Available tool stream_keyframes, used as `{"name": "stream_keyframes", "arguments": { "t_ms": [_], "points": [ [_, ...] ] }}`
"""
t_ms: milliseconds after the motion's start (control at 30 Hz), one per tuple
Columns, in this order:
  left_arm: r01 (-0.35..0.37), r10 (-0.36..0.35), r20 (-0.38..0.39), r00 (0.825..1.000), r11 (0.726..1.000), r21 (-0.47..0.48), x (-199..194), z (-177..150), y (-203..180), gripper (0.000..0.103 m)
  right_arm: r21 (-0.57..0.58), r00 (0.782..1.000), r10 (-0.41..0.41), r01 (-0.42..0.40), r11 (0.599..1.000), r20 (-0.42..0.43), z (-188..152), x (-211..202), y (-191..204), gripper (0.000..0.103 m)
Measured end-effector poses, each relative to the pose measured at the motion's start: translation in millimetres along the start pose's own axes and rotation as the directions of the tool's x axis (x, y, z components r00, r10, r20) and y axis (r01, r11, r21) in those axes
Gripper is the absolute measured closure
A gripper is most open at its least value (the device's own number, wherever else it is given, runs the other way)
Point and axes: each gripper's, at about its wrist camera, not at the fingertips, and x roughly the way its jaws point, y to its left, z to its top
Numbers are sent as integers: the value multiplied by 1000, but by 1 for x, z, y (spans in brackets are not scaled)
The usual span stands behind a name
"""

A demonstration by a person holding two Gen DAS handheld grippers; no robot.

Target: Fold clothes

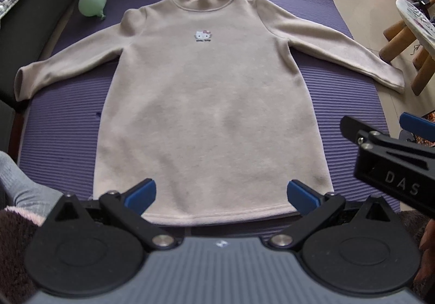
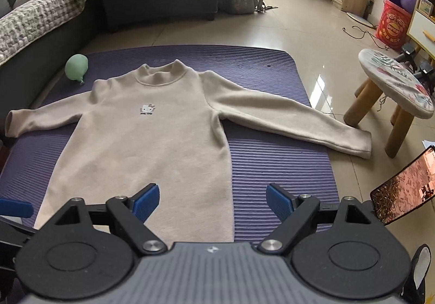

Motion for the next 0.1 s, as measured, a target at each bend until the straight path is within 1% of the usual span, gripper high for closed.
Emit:
{"name": "stream_keyframes", "arguments": {
  "t_ms": [100],
  "points": [
    [-1, 1, 13, 1000, 1000, 5, -1, 0, 0, 0, 8, 1000, -1, 1, 1000, -1, -1, 0, -1, 17]
  ]
}}
